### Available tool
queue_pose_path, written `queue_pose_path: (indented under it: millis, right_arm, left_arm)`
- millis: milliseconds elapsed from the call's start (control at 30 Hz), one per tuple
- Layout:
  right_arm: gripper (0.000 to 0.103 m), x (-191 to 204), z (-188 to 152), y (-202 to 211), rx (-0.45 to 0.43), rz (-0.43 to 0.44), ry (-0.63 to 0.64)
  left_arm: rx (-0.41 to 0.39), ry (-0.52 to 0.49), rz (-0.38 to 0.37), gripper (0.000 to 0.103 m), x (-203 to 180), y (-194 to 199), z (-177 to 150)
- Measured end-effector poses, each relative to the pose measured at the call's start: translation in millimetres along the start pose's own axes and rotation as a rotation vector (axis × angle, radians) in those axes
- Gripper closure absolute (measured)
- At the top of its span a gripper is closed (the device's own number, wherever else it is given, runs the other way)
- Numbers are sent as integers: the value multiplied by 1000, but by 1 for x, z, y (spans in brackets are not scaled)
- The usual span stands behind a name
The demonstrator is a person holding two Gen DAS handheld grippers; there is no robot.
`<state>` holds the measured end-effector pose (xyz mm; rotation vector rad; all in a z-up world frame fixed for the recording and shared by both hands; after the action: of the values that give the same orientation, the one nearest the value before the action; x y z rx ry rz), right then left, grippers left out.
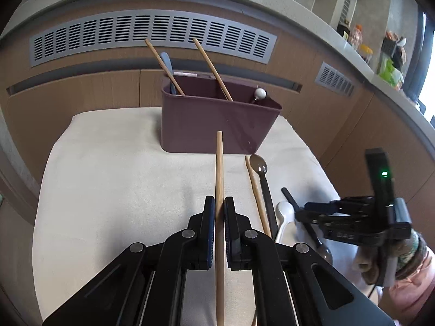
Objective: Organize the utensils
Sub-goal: 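Lift the chopstick and metal spoon and carry both over the maroon caddy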
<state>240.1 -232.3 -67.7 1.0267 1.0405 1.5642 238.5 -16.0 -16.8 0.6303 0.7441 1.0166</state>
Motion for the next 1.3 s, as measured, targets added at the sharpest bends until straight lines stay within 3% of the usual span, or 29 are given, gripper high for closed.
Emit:
queue_pose_path:
  millis: [67,100,233,667,867,1033,1167,1300]
  right_arm:
    - [78,8,3,-4,-3,-49,60]
    - [90,13,3,-4,-1,-74,96]
    - [91,24,-5,5,-12,-79,135]
    - [92,43,-37,112,-272,-5,142]
    - [99,58,-19,150,-380,12,175]
    - [99,71,12,200,-504,-35,228]
    - [99,65,34,206,-484,-9,211]
    - [96,55,33,163,-353,1,236]
  left_arm:
    - [-6,2,-4,97,3,-1,0]
    - [-8,3,-6,97,8,4,-1]
    - [-30,13,-24,97,12,17,-5]
    - [-145,-38,-33,97,-12,82,-12]
    - [-228,-76,-23,97,-25,114,7]
    - [-332,-115,-13,97,-36,148,49]
    - [-393,-118,2,97,-38,164,71]
    - [-373,-113,0,97,-34,154,70]
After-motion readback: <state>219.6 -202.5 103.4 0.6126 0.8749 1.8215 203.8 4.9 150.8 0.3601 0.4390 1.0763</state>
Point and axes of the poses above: each gripper's, at about its wrist camera, not at the fingertips, and y roughly against the way its jaws point, x to its left, z to its top, the point moved 3 cm from there along -y, roughly the way its jaws point, and after that the axes turned 8 degrees about x, right-handed, at the moved point
